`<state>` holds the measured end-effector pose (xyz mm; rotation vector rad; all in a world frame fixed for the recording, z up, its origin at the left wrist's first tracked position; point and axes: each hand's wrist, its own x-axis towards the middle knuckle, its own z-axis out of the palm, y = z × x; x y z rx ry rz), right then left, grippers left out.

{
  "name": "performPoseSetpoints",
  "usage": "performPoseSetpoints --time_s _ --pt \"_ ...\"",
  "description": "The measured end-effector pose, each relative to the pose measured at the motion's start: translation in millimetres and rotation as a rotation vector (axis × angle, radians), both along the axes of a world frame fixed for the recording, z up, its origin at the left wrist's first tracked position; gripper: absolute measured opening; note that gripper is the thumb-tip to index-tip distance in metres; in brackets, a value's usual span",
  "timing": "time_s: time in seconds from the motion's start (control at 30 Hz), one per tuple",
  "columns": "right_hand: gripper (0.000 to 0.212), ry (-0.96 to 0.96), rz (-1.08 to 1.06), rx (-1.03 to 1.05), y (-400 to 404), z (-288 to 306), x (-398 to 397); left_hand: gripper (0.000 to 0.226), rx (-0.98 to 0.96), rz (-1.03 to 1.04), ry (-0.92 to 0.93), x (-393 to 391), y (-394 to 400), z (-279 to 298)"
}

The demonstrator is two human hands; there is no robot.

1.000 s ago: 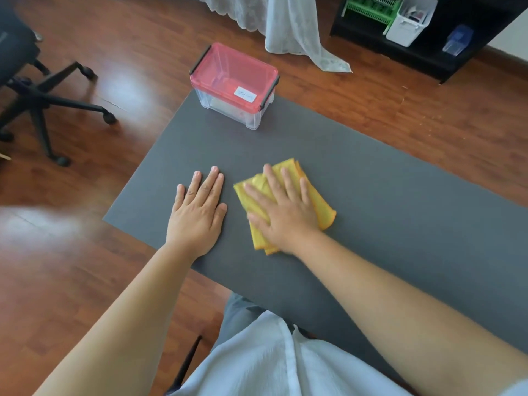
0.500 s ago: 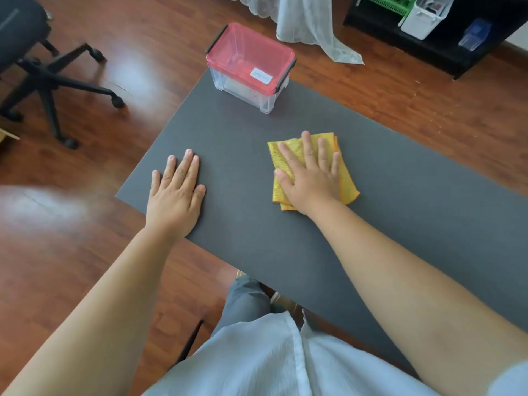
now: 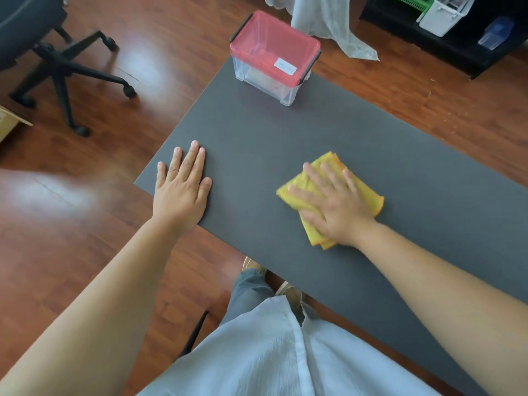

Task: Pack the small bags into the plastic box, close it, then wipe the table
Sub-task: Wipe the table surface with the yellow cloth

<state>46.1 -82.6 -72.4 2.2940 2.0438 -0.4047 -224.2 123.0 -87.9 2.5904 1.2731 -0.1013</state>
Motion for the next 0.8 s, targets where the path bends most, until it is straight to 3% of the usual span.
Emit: performPoseSetpoints --time_s 0.13,0.27,0.53,0.8 --pt "0.054 0.028 -0.259 -0.015 85 -3 -30 0.056 -0.001 0.003 0.007 -1 -1 -2" --pt "0.056 0.024 -0.19 -0.019 122 -5 -89 0.057 -0.007 -0.003 -0.02 0 -2 1" --pt "0.056 0.04 -0.02 0.06 10 -9 -92 0.059 -0.029 -0.068 0.025 8 -16 5" --pt "0.056 0.004 -0.587 -0.011 -88 -6 1 0.062 -0.011 -0.284 0.074 42 -60 8"
